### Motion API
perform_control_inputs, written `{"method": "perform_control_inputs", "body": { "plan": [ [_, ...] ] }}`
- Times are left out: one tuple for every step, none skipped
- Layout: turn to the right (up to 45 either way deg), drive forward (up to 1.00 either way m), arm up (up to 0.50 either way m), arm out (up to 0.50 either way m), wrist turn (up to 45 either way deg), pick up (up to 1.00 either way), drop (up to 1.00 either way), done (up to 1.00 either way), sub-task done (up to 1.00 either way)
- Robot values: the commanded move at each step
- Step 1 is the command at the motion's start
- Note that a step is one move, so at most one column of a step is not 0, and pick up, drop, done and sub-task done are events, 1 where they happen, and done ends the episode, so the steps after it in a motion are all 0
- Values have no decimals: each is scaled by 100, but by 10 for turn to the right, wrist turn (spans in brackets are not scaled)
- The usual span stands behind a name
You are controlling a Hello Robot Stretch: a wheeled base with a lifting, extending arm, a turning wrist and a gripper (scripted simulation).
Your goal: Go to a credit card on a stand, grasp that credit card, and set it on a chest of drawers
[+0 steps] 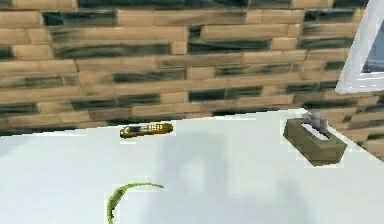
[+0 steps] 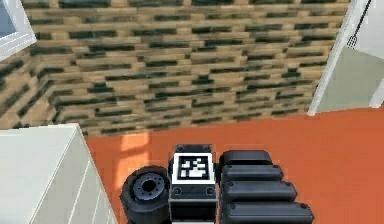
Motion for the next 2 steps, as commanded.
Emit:
{"method": "perform_control_inputs", "body": {
  "plan": [
    [-210,0,0,0,0,0,0,0,0],
    [450,0,0,0,0,0,0,0,0]
  ]
}}
